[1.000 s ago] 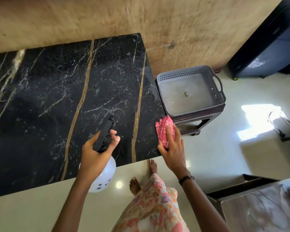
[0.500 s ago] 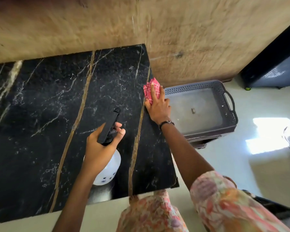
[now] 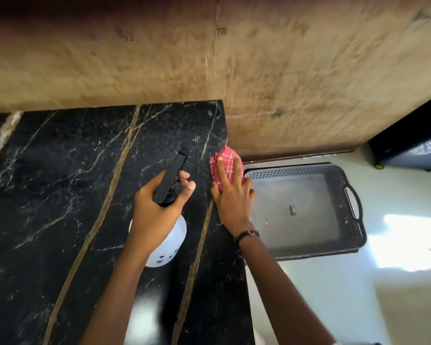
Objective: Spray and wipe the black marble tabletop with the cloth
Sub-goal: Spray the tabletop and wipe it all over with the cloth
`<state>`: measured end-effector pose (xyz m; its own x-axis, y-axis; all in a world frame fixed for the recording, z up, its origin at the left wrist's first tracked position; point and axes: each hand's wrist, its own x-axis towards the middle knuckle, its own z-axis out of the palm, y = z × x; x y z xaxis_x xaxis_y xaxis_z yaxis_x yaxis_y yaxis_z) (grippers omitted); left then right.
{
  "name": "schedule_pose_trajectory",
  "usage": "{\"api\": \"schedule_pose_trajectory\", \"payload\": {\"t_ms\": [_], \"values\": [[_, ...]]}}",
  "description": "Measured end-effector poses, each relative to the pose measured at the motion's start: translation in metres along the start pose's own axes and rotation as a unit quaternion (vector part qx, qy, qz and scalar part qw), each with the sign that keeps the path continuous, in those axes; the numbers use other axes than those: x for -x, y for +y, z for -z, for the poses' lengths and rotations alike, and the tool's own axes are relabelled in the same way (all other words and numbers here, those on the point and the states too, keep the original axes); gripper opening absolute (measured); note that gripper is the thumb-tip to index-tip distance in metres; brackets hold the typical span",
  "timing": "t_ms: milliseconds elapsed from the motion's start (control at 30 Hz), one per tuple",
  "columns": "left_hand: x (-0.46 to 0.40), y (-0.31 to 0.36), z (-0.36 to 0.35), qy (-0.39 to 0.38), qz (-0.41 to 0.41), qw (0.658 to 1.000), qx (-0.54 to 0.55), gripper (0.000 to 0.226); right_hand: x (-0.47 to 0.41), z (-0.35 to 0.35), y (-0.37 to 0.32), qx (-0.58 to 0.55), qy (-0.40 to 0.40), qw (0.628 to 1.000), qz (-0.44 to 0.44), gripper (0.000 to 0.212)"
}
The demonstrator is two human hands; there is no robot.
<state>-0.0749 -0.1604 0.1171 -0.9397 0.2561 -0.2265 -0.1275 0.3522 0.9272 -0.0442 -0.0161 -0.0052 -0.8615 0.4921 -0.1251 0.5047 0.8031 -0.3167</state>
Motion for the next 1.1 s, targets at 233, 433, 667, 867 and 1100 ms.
{"api": "schedule_pose_trajectory", "payload": {"t_ms": [233, 433, 667, 867, 1100], "values": [[-0.039, 0.009, -0.011, 0.017, -0.027, 0.999, 0.012, 0.013, -0.133, 0.014, -0.024, -0.023, -0.035, 0.999, -0.004, 0.061], [-0.060, 0.011, -0.011, 0.022, -0.033, 0.999, 0.011, 0.013, -0.195, 0.022, -0.041, -0.006, -0.063, 0.998, -0.004, 0.062], [-0.068, 0.008, -0.006, 0.033, -0.027, 0.999, 0.020, 0.015, -0.184, 0.009, -0.031, 0.008, 0.004, 0.999, 0.045, 0.049], [-0.069, 0.007, -0.001, 0.039, -0.040, 0.998, 0.007, 0.015, -0.255, 0.007, -0.039, -0.066, -0.002, 0.997, 0.040, 0.056], [-0.068, 0.004, 0.010, 0.036, -0.044, 0.998, 0.015, 0.016, -0.287, 0.008, -0.043, -0.044, 0.009, 0.997, -0.061, 0.054]]}}
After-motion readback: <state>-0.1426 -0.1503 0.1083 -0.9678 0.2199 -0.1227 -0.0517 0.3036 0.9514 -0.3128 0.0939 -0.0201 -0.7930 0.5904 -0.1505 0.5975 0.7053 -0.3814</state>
